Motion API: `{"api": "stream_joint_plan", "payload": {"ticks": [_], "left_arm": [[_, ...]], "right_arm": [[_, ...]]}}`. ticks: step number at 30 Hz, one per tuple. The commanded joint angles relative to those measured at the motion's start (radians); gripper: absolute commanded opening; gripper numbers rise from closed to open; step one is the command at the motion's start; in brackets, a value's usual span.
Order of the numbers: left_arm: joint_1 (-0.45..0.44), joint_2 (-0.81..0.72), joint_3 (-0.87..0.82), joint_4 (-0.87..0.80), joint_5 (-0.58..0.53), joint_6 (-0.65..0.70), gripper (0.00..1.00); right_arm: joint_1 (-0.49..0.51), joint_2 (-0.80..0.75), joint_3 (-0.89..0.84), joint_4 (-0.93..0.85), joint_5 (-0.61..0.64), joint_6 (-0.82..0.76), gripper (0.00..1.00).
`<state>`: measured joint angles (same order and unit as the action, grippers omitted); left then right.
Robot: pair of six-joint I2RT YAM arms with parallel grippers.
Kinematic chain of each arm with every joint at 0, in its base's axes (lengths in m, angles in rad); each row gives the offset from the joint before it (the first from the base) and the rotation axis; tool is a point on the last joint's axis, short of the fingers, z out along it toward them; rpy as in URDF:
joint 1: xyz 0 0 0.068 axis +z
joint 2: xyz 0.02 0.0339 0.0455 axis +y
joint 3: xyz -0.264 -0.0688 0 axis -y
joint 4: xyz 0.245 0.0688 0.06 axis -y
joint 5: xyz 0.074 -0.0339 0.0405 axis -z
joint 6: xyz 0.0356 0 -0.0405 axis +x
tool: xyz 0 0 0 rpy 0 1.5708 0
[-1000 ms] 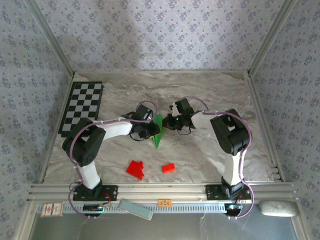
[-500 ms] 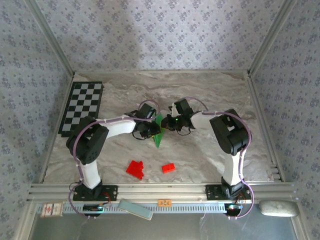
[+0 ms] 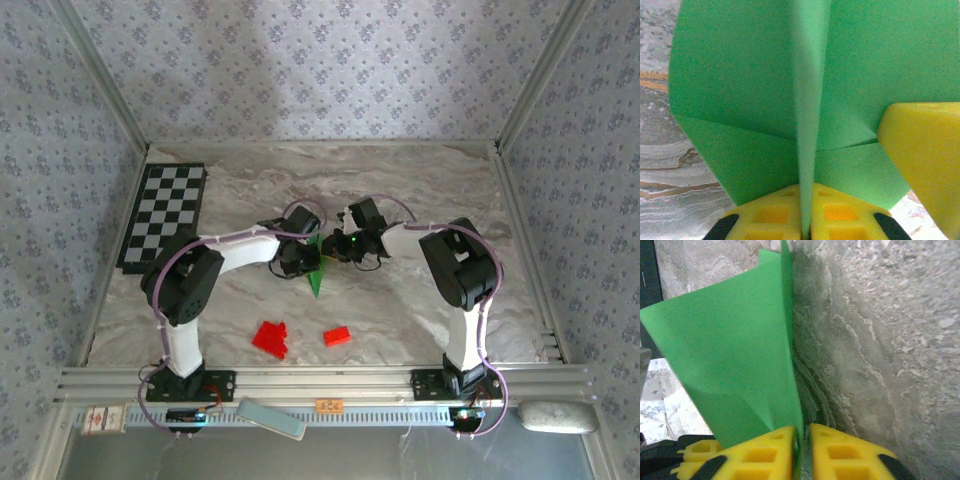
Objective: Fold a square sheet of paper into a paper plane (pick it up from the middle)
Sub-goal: Move the paper plane to the top-center of the table.
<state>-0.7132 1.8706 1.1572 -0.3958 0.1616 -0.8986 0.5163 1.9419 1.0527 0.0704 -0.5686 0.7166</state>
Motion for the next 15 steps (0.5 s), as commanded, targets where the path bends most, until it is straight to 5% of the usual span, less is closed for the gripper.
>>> {"api": "stream_joint_plan", "payload": {"ticks": [1, 6, 15], "left_arm": [[-0.009, 0.018, 0.045, -0.096, -0.051, 0.038, 0.07], [-0.009, 0.01, 0.103, -0.186, -0.106, 0.107, 0.04], [0.013, 0.056, 0.327, -0.345, -0.242, 0.286, 0.03]], "right_arm": [[-0.024, -0.057, 0.007, -0.064, 0.035, -0.011, 0.25], [-0.071, -0.159, -0.043, -0.086, 0.117, -0.028, 0.47], [-0.158, -0.357, -0.142, -0.134, 0.282, -0.143, 0.67]]}}
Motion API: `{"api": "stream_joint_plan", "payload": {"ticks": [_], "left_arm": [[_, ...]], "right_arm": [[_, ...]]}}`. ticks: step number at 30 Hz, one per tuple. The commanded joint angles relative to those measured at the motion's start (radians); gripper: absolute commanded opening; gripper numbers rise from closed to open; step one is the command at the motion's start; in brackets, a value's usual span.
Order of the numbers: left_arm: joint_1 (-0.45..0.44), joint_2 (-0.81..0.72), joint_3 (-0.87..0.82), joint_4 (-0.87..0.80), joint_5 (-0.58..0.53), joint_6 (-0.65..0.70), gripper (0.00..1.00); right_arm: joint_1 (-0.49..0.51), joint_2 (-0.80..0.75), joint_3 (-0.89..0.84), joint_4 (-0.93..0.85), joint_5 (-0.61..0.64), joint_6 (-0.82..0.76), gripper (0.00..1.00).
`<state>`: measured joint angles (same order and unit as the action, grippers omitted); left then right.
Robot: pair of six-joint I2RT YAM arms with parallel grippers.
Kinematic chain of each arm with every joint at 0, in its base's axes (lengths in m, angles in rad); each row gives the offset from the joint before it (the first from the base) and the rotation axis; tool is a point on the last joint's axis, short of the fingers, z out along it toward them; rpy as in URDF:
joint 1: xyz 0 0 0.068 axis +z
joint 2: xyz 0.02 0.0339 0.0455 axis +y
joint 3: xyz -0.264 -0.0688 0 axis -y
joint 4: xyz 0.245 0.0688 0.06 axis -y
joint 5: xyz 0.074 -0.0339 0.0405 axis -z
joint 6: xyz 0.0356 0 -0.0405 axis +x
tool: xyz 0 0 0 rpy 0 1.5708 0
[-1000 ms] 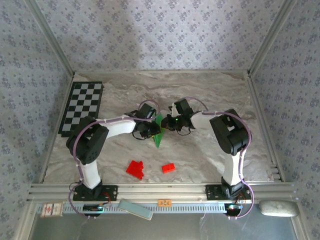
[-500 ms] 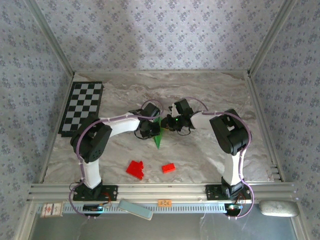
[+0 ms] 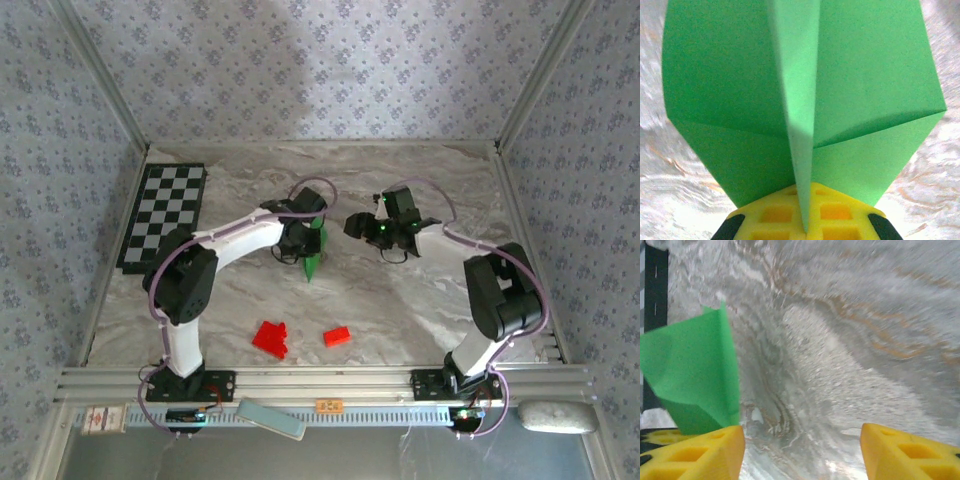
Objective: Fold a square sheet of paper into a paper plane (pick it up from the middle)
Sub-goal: Move the paper plane to the top-center of the table.
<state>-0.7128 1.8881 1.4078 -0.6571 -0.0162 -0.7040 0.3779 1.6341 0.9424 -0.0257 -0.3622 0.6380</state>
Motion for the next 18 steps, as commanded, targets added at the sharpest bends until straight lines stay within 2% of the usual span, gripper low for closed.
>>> {"api": "stream_joint_plan", "payload": {"ticks": [1, 7, 18], "left_arm": [[0.02, 0.054, 0.106, -0.091, -0.07, 0.106, 0.04], [0.077, 0.202, 0.318, -0.14, -0.101, 0.174, 0.03], [0.124, 0.465, 0.68, -0.269, -0.142, 0.242, 0.04]], "right_arm": [[-0.03, -0.066, -0.043, -0.032, 0.081, -0.072, 0.69], [-0.078, -0.162, -0.096, -0.014, 0.119, -0.108, 0.78], [-0.112, -0.201, -0.119, -0.033, 0.089, -0.111, 0.79]]}}
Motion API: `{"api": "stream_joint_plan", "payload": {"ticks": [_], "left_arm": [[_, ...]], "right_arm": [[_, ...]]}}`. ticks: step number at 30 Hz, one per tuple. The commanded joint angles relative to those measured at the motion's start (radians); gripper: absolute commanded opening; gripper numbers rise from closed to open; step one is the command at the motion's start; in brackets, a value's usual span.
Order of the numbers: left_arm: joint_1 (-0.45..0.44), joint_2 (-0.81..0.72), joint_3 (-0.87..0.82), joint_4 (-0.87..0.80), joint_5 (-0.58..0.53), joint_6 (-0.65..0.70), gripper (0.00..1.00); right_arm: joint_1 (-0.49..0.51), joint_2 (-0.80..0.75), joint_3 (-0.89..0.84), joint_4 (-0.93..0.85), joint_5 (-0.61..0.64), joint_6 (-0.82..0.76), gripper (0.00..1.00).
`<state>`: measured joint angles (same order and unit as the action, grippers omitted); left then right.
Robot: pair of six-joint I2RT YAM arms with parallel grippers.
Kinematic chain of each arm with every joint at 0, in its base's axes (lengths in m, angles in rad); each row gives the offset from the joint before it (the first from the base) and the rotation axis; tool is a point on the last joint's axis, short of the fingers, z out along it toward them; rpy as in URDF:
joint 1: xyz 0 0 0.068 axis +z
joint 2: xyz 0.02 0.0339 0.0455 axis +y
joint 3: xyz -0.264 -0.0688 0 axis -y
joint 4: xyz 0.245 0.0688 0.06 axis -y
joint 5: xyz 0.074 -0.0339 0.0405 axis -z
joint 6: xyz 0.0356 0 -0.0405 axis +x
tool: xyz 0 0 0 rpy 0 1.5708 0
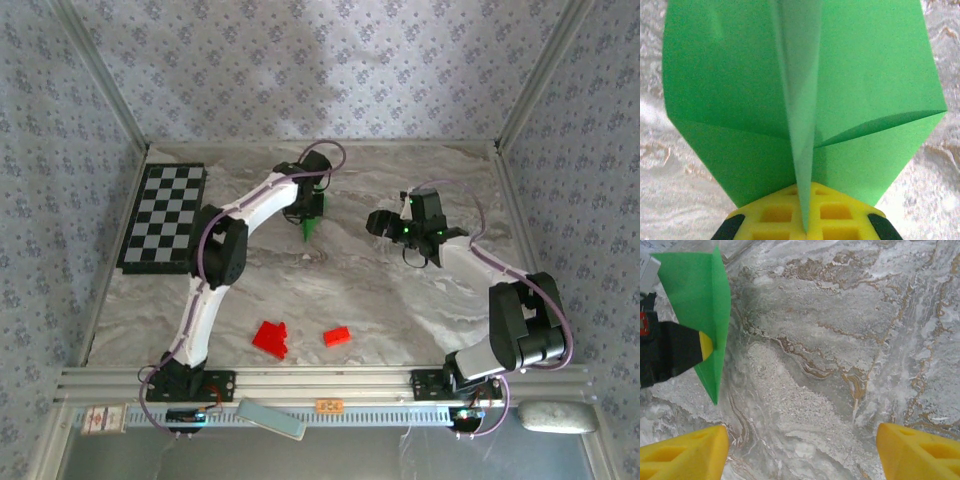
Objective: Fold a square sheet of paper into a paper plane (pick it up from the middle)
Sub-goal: Move the paper plane to the top-center of the table.
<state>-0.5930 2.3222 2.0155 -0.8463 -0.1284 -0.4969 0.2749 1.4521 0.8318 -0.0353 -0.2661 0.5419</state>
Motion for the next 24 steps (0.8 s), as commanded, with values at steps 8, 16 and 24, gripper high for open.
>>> {"api": "stream_joint_plan", "payload": {"ticks": [8, 16, 24], "left_arm": [[0.006, 0.128, 0.169, -0.117, -0.027, 0.026, 0.07], [0.001, 0.145, 0.172, -0.13, -0.067, 0.022, 0.14], [-0.017, 0.142, 0.178, -0.154, -0.13, 0.026, 0.21]], "right_arm": [[-0.009, -0.018, -0.013, -0.017, -0.025, 0.002, 0.79], [-0.009, -0.008, -0.013, -0.017, -0.04, 0.014, 0.79], [-0.008, 0.002, -0.013, -0.011, -0.049, 0.021, 0.78]]}}
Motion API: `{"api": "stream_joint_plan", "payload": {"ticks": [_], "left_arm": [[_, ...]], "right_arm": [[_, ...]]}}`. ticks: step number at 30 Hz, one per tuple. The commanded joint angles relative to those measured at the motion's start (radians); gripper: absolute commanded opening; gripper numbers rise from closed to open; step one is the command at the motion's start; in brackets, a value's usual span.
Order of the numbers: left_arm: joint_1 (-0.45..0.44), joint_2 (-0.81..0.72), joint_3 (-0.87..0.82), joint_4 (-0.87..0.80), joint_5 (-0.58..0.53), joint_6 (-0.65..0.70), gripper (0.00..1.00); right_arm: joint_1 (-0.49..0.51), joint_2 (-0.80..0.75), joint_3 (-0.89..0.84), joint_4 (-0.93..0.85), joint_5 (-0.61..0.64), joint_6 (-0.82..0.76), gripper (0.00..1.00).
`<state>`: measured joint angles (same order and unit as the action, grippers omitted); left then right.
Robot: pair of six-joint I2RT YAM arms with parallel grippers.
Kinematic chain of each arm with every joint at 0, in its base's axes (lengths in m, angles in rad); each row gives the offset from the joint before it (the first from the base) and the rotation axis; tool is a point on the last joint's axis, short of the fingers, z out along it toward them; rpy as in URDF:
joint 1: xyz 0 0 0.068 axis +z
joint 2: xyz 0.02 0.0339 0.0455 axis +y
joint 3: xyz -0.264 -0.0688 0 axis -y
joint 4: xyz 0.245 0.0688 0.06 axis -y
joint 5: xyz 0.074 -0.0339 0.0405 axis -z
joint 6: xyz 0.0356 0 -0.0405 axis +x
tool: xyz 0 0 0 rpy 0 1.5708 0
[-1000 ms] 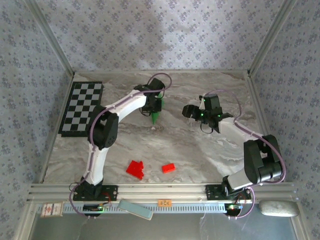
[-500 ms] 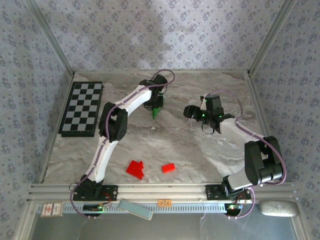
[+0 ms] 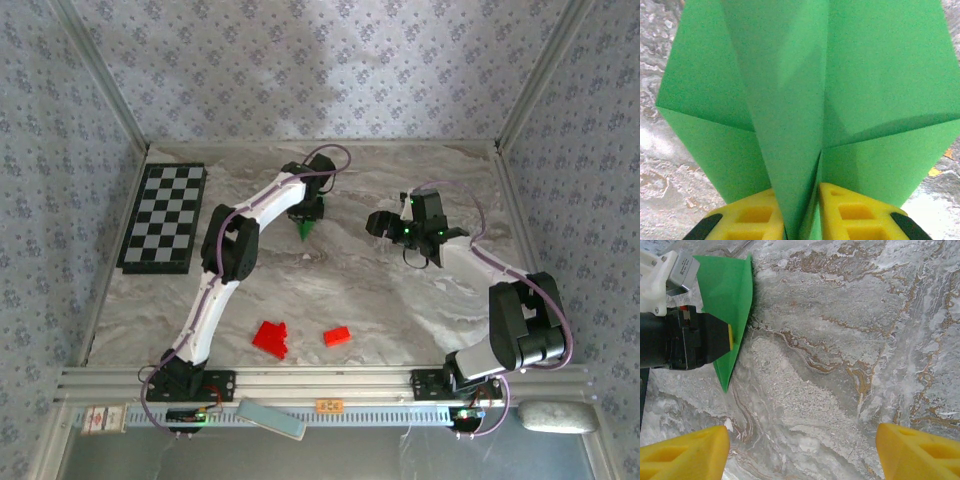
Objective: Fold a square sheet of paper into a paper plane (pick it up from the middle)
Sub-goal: Move the paper plane to the top-center of the table.
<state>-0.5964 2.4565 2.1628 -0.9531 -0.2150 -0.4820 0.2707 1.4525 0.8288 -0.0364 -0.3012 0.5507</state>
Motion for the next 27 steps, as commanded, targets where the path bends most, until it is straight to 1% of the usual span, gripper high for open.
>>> {"api": "stream_joint_plan", "payload": {"ticks": [1, 9, 15, 27], "left_arm": [[-0.015, 0.008, 0.032, -0.046, -0.046, 0.011, 0.21], [-0.019, 0.025, 0.031, -0.061, -0.054, -0.002, 0.25], [-0.019, 0.055, 0.03, -0.072, -0.053, -0.028, 0.33], [-0.018, 0.098, 0.029, -0.09, -0.095, -0.064, 0.45]], "right_arm": [[-0.004, 0.005, -0.009, -0.011, -0.014, 0.012, 0.78], [-0.003, 0.014, -0.009, -0.011, -0.017, 0.017, 0.78], [-0.003, 0.021, -0.008, -0.013, -0.018, 0.018, 0.78], [-0.002, 0.034, -0.005, -0.017, -0.016, 0.022, 0.78]]}}
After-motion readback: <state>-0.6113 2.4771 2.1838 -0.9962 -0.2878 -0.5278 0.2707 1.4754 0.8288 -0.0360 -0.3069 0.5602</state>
